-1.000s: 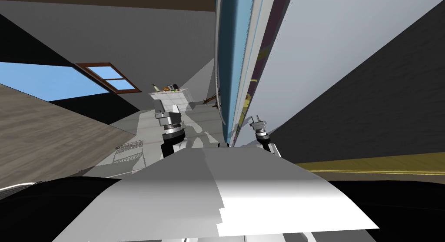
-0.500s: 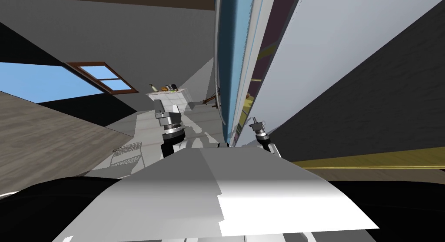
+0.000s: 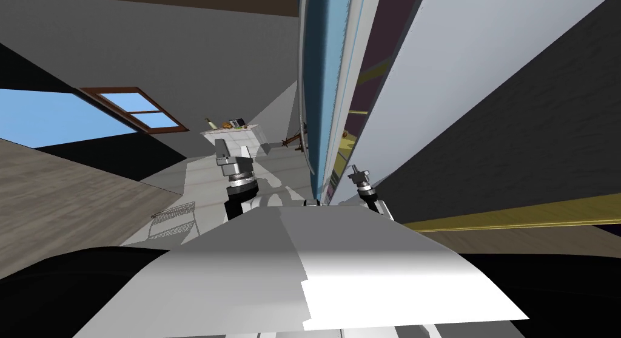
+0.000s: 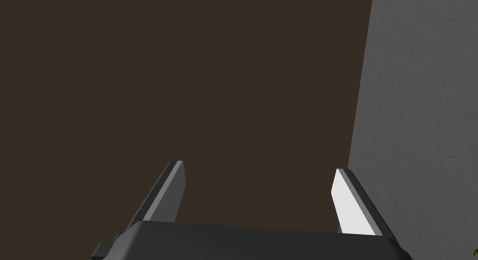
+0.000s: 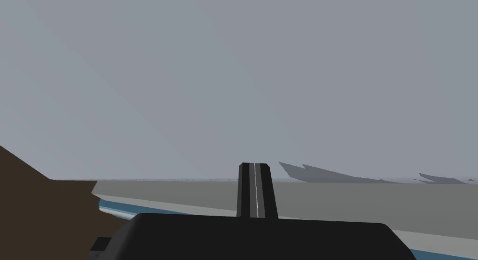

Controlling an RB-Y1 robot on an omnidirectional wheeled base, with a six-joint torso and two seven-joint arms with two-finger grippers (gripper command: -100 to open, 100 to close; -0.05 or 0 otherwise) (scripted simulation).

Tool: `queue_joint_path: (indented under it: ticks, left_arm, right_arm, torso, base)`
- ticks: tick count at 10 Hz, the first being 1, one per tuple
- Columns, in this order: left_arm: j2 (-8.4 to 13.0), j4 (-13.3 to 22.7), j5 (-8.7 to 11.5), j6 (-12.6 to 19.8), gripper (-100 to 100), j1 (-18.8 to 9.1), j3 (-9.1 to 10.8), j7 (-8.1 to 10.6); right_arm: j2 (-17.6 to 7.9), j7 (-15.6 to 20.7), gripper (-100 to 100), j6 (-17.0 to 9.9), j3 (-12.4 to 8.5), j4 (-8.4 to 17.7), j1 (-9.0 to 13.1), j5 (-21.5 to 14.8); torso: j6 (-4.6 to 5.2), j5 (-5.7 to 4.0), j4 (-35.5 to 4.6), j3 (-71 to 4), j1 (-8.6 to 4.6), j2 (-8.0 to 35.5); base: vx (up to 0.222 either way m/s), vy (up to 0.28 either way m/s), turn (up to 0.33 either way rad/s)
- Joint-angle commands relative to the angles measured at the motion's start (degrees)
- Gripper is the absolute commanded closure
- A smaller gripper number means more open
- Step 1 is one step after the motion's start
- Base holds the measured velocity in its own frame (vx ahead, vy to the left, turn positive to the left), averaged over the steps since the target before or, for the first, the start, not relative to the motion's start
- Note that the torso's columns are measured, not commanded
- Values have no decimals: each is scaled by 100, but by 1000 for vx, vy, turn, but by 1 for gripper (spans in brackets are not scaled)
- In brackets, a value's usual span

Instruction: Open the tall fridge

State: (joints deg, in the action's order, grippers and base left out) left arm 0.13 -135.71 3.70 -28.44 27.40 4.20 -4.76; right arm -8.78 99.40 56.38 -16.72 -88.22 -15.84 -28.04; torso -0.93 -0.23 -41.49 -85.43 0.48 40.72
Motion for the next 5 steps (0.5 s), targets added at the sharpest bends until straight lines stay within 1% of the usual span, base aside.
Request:
queue_joint_path:
  ticks: [1, 5]
  left_arm:
    - [0, 0, 0, 0, 0, 0, 0, 0]
    - [0, 0, 0, 0, 0, 0, 0, 0]
  right_arm:
    - [-44, 391, -100, 10, 55, 238, 54, -153]
    - [-82, 1045, -100, 103, -2, 589, 165, -323]
  torso:
    - [-7, -3, 2, -1, -2, -3]
    - [-21, -5, 5, -4, 12, -11]
  base:
    - [5, 74, -41]
    - [6, 82, -53]
